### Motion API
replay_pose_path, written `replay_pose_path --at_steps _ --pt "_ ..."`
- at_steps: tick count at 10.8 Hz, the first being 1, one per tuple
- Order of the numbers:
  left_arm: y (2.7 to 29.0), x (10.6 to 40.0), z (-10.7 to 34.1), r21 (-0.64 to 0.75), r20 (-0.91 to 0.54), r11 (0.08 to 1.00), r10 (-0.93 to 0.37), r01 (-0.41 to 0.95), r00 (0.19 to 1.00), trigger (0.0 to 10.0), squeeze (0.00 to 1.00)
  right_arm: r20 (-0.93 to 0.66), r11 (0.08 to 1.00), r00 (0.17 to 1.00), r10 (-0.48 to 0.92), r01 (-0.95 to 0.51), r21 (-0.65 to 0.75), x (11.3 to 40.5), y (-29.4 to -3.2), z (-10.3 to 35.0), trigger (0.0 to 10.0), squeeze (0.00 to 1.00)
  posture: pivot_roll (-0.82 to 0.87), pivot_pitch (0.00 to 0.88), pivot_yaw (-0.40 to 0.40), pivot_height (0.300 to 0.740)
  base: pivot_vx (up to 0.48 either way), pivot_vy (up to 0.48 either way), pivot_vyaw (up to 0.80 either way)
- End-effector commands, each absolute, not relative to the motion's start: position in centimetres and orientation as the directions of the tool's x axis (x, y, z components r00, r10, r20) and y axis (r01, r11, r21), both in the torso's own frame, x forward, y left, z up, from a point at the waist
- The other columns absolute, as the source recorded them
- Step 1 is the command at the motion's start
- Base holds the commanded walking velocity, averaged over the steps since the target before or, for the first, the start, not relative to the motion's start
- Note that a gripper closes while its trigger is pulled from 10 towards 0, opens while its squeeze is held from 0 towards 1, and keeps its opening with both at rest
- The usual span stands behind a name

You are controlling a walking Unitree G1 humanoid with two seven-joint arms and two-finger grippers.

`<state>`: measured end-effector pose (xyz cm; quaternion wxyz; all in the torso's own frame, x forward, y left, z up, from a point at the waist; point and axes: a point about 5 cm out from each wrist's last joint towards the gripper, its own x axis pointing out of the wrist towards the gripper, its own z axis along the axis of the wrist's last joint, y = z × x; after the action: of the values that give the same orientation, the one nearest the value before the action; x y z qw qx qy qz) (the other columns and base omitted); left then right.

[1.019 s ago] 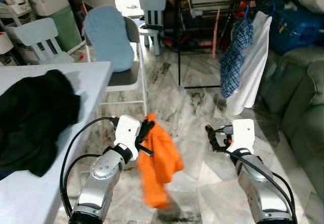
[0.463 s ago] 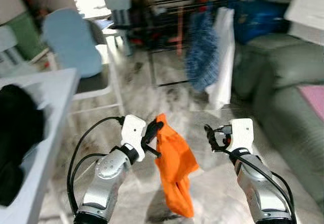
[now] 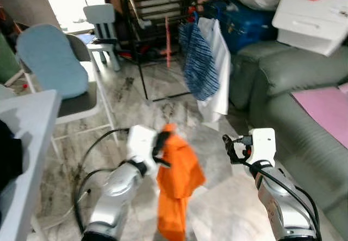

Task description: Hang hanger

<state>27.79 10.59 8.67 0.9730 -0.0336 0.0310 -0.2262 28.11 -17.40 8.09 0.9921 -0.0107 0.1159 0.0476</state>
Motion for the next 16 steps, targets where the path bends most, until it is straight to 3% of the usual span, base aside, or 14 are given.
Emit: replay_pose_path --at_steps 1,3,5,16 --pt "12.4 27.9 8.6 -0.052 -0.038 0.936 -0.35 0.348 0.936 10.0 0.0 -0.202 0.992 0.972 0.121 -0.126 -0.01 28.2 -16.8 8.7 10.0 0.0 -0.18 0.0 0.085 0.74 0.251 0.0 0.0" --pt "15.4 27.1 8.3 -0.001 -0.034 0.988 -0.152 0.153 0.988 10.0 0.0 -0.202 0.987 0.968 0.148 -0.157 -0.028 27.6 -17.0 8.6 10.0 0.0 -0.17 0.0 0.079 0.74 0.0 0.0 0.0" --pt "16.8 26.4 8.1 0.007 -0.033 0.999 -0.036 0.036 0.999 10.0 0.0 -0.198 0.984 0.967 0.161 -0.174 -0.045 27.6 -17.1 8.7 10.0 0.0 -0.17 0.0 0.072 0.74 0.247 0.0 0.0" --pt "14.7 26.8 8.2 -0.041 -0.02 0.994 -0.106 0.105 0.994 10.0 0.0 -0.185 0.98 0.966 0.178 -0.191 -0.054 27.9 -16.6 8.9 10.0 0.0 -0.18 0.0 0.075 0.74 0.402 0.0 0.0"
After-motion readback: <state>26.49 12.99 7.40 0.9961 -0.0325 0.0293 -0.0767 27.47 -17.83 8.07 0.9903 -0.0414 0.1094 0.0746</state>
